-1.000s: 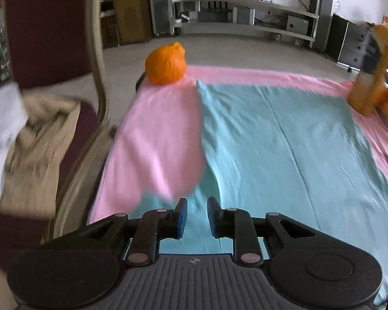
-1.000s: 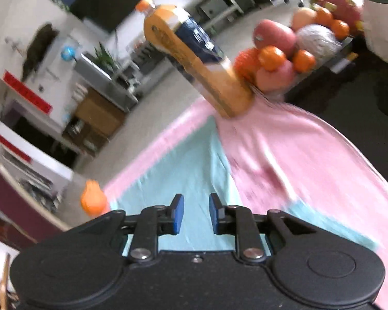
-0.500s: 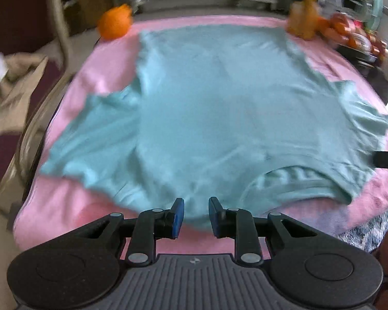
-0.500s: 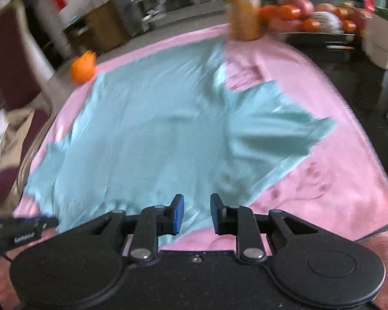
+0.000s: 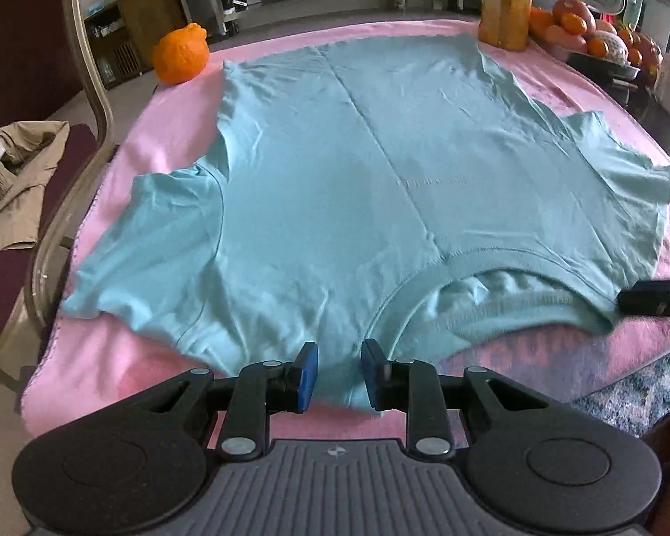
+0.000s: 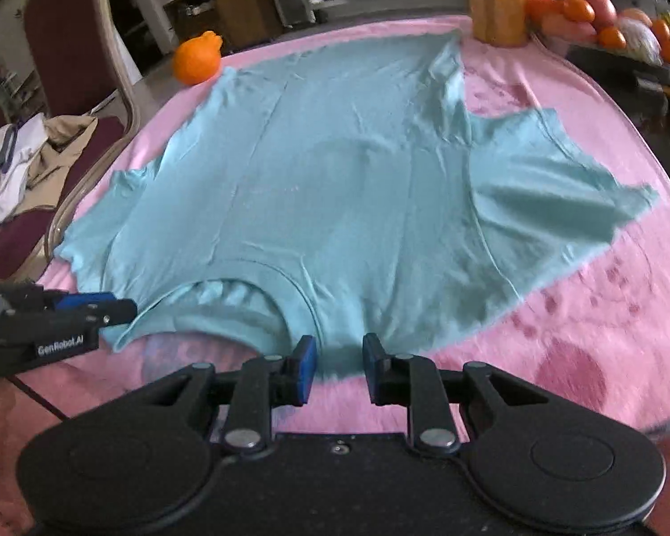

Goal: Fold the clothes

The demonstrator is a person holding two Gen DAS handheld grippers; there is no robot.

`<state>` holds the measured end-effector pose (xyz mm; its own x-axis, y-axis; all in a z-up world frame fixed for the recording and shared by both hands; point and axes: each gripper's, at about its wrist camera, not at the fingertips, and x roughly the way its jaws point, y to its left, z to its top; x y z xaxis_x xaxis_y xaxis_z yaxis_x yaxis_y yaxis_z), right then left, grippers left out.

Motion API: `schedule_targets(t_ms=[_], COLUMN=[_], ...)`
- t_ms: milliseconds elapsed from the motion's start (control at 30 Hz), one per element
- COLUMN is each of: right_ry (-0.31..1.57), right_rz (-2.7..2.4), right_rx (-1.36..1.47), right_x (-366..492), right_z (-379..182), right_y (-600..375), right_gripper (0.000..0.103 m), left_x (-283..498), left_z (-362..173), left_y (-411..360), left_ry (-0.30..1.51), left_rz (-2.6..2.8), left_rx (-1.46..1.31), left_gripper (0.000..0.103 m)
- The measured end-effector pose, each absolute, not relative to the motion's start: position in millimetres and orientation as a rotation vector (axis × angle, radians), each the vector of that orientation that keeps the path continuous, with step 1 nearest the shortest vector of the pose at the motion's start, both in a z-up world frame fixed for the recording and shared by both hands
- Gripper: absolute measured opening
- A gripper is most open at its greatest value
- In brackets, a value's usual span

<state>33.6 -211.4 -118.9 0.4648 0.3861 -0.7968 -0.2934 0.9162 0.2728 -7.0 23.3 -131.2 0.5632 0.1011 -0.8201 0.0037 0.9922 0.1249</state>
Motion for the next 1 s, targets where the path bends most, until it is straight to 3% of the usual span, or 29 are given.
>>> schedule_targets(t_ms=[100, 167, 300, 500, 900, 933, 967, 1000], right_ry=[0.966, 0.929, 0.851, 0.838, 0.854, 0.849, 0.844, 0.849], right_rz=[0.384, 0.362, 0.265, -0.006, -0.088, -0.094, -0.101, -0.106], right_rx=[0.203, 0.294, 0.538, 0.860, 1.063, 1.052, 1.041, 1.028], right_x=[31, 33, 46, 76, 118, 120, 122, 125], right_z=[-105, -90, -65, -93, -149, -148, -147, -146], right_y=[-231, -249, -303, -386, -424, -423, -421, -421], right_gripper=[0.023, 0.030, 0.033, 0.032, 0.032, 0.031, 0.017, 0.009], left_x=[-11, -12, -6, -2, -1, -1, -1, -2], left_z=[-117, -104, -80, -75, -90, -90, -91, -92], left_y=[23, 22, 23, 6, -3, -3, -3, -2], left_ry=[0.954, 0.928, 0.898, 0.916, 0.968, 0.969, 0.970, 0.970], left_rz=[0.050, 0.049, 0.036, -0.008, -0.017, -0.016, -0.016, -0.016], left_rx=[0.102, 0.098, 0.042, 0.050, 0.106, 0.105, 0.104, 0.103], left_gripper=[0.026, 0.026, 0.027, 0.027, 0.028, 0.028, 0.028, 0.028])
